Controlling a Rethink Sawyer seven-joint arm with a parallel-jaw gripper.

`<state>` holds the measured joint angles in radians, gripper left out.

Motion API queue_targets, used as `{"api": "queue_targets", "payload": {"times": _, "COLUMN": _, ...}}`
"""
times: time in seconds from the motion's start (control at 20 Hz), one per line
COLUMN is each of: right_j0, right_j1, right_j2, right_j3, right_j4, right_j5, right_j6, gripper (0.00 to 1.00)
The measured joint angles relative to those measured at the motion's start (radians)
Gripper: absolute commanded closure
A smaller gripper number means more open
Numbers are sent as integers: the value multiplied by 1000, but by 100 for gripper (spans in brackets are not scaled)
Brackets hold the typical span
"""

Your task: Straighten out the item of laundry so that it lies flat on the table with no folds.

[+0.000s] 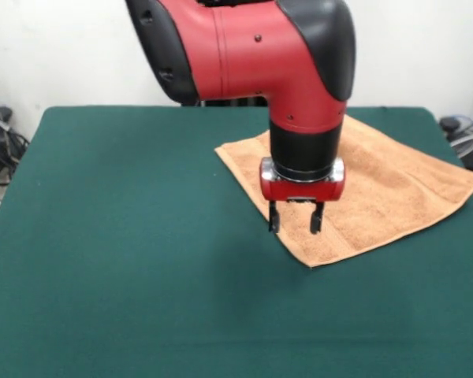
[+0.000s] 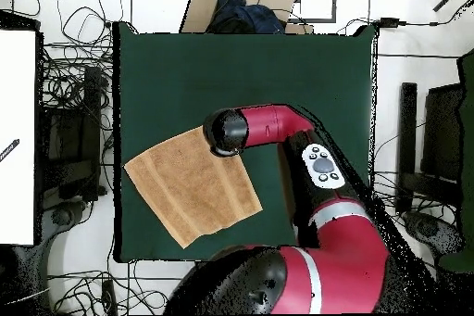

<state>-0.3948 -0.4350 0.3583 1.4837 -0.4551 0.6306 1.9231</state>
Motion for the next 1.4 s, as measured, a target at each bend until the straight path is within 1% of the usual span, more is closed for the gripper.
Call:
{"api": "queue_targets", "payload": {"times": 0.45, "right_j0": 46, "right_j1": 5, "right_j2": -1, "right_j3": 4, "right_j4": 0, "right_j5": -27, "right_j6": 0, "gripper": 0}}
{"api": "queue_targets", "payload": {"times": 0.6, "right_j0": 48, "right_j1": 13, "right_j2": -1, "right_j3": 4, "right_j4": 0, "right_j5": -27, "right_j6": 0, "gripper": 0}}
{"api": "queue_targets", "payload": {"times": 0.85, "right_j0": 45, "right_j1": 65, "right_j2": -1, "right_j3": -17, "right_j4": 0, "right_j5": -27, "right_j6": 0, "gripper": 0}}
{"api": "queue_targets", "payload": {"times": 0.9, "right_j0": 42, "right_j1": 82, "right_j2": 0, "right_j3": -34, "right_j4": 5, "right_j5": -22, "right_j6": 0, "gripper": 0}}
{"api": "queue_targets", "payload": {"times": 1.4, "right_j0": 41, "right_j1": 90, "right_j2": 0, "right_j3": -55, "right_j4": 26, "right_j5": 5, "right_j6": 0, "gripper": 0}}
